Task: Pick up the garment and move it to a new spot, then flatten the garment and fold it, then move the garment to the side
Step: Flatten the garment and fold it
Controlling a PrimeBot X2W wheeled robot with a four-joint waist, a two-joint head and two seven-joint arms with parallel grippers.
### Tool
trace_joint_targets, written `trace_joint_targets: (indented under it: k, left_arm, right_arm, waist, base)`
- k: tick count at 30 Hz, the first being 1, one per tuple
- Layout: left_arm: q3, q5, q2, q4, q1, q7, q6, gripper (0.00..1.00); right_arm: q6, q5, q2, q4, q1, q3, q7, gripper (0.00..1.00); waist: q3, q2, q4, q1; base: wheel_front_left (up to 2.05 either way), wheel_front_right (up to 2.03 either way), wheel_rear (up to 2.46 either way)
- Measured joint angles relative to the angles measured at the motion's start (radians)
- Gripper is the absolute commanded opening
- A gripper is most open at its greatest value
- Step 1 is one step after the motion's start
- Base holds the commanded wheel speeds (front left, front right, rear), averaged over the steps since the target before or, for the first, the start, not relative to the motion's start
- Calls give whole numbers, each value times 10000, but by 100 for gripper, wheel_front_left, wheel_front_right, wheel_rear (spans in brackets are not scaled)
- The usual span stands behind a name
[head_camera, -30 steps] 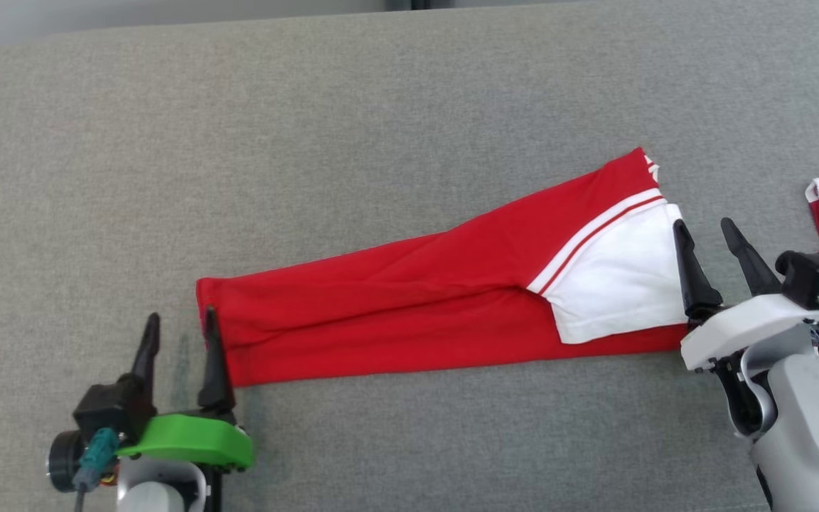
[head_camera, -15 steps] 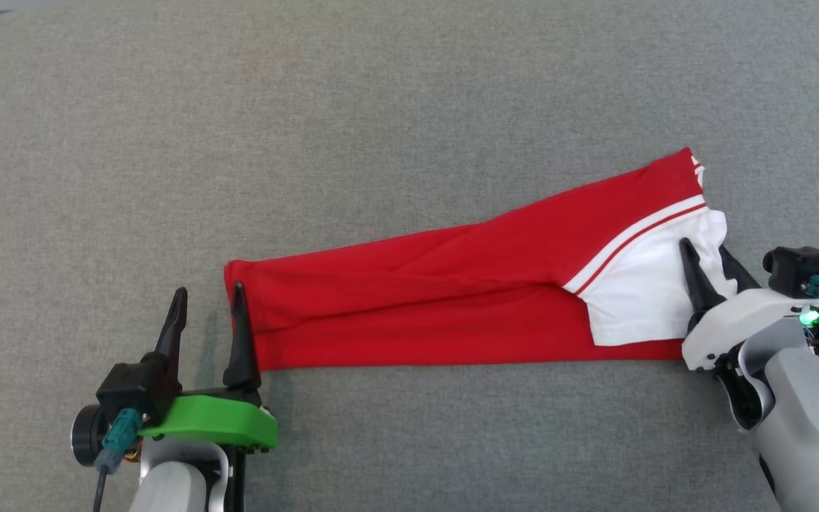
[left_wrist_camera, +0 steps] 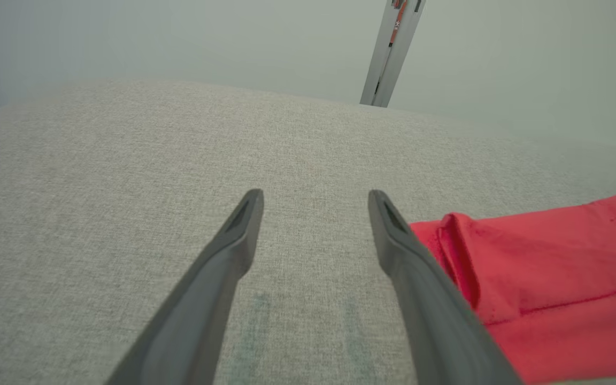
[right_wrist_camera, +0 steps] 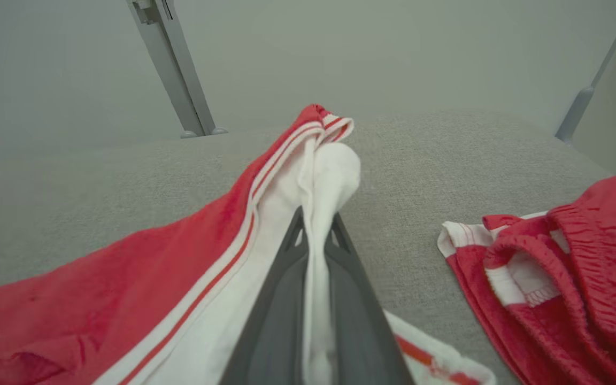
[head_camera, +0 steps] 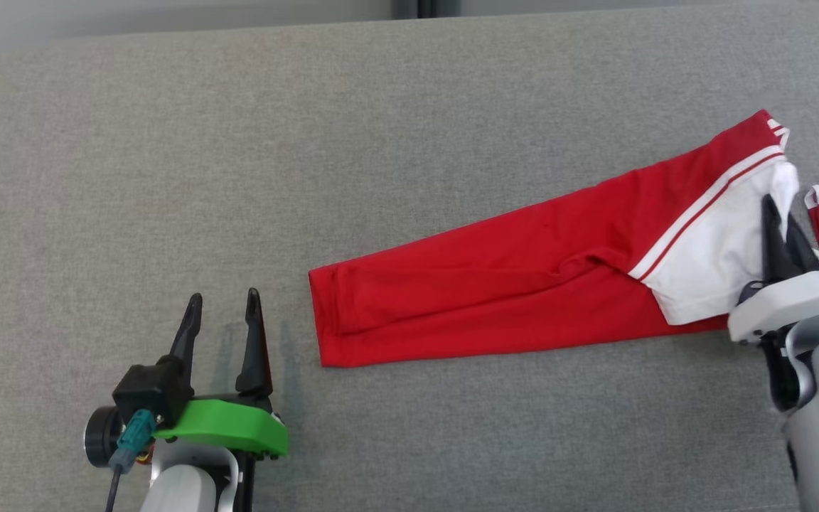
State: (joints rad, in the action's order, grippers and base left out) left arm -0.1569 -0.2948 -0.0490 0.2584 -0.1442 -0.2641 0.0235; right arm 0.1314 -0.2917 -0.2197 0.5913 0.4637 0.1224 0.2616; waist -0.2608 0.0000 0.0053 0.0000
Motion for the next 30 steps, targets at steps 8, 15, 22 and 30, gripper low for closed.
trace_joint_targets:
  k: [8,15,22,30]
  left_arm:
    - [-276,-98,2,157,139,0,-4,100]
    - [-458,-142,0,341,295,0,-2,100]
    - [-706,-205,0,435,306,0,-19,100]
    - [-769,-259,-2,575,306,0,-125,100]
  right_arm:
    - [-2,-909,945,-1570,-554,-2543,2,0]
    - [-4,-1845,1342,-1708,-141,-4934,-173,0]
    - [-4,-2610,1684,-909,813,-6594,-276,0]
    - [-4,-4500,1737,-635,1430,-8100,-52,100]
  waist:
    - [357,0,23,0]
    - [499,0,447,0]
    - [537,0,1006,0]
    - [533,0,1225,0]
  base:
    - [0,0,0]
    - [0,0,0]
    - [0,0,0]
    - [0,0,0]
